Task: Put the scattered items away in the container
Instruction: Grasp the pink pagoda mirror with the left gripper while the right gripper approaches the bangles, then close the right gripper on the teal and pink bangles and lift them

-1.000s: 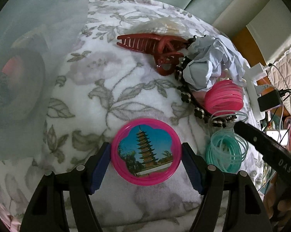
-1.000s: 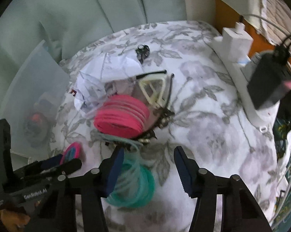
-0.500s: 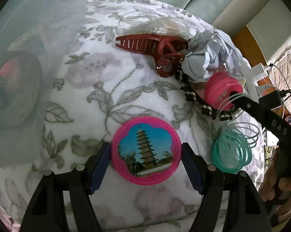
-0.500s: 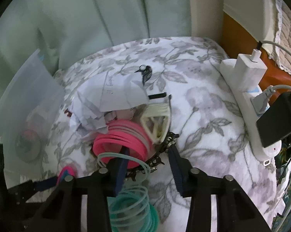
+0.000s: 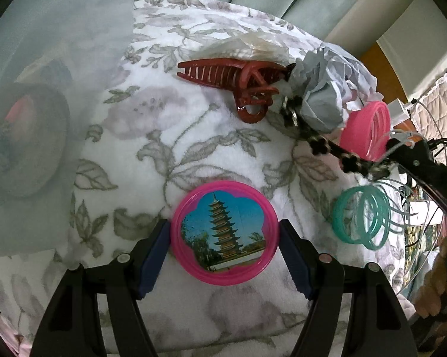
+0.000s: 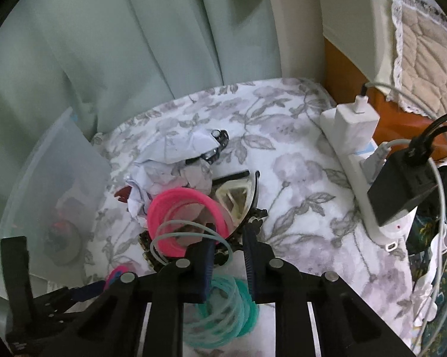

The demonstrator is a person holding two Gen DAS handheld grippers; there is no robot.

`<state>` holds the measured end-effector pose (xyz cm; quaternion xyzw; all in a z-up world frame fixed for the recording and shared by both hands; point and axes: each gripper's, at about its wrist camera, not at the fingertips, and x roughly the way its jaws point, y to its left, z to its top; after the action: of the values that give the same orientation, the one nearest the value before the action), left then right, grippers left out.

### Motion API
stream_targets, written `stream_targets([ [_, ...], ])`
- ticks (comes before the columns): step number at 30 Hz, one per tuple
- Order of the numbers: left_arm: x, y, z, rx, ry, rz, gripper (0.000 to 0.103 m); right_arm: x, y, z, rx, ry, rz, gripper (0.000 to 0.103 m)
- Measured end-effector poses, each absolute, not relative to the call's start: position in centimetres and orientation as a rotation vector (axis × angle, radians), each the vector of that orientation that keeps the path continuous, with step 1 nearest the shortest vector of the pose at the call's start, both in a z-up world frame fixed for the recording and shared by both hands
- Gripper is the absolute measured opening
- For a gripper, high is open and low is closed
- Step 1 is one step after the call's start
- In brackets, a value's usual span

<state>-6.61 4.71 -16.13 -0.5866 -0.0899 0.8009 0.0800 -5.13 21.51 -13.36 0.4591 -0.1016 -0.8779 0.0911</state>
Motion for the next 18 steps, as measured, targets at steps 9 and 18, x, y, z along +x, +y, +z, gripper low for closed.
stream_targets([
  [9,-6.8,5.3,-15.5,-1.741,-0.271,2.394,0.074,-4.2,22.0,-13.5,1.414,-0.278,-2.6,0.02],
  [18,-5.9,3.8,-16.5,-1.755,-0.287,2.38,0.074,-3.4,21.2,-14.8,1.496,-0.162,-2.569,0.028],
])
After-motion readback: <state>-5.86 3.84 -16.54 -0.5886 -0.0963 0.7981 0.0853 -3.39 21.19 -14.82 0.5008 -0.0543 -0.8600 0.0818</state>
